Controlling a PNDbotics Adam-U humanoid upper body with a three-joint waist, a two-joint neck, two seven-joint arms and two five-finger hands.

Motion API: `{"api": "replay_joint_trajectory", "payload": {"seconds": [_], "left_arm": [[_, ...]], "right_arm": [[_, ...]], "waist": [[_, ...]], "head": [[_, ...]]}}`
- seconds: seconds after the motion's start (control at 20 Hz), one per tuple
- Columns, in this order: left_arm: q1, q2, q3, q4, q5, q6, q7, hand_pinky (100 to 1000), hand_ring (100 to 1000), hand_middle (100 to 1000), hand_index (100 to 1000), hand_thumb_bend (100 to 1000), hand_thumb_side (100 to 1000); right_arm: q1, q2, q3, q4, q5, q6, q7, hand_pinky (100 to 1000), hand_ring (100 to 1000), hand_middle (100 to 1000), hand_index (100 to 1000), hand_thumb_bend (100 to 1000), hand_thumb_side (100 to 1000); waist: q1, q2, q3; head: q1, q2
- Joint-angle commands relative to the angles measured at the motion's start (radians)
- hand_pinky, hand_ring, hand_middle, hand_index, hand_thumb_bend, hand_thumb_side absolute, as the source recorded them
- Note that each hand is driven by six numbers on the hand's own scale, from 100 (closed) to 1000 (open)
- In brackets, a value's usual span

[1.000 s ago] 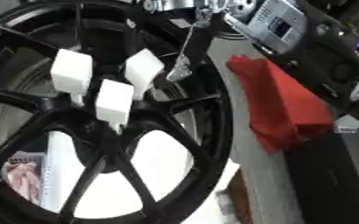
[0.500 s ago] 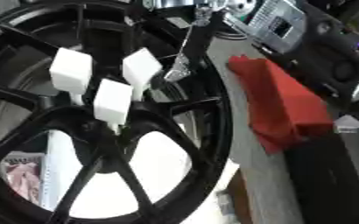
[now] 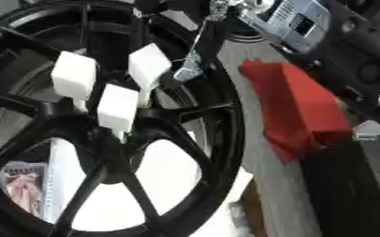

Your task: Pull the pin out of the wheel hub.

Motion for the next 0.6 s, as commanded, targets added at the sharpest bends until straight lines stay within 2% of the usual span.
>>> {"api": "replay_joint_trajectory", "payload": {"seconds": [0.05,0.6], "left_arm": [[-0.005,0.025,0.001,-0.015,0.004,-0.001,0.0,907,480,581,759,100,751],[-0.004,0.028,0.003,-0.015,0.006,-0.003,0.002,908,480,581,759,100,747]], "right_arm": [[-0.009,-0.051,-0.029,-0.018,-0.03,0.01,-0.004,801,625,382,499,393,100],[0.016,-0.099,-0.077,-0.044,-0.128,0.065,0.015,804,614,366,484,397,100]], "waist": [[0.014,-0.027,-0.003],[0.017,-0.031,-0.007]], "head": [[0.002,-0.01],[0.004,-0.007]]}}
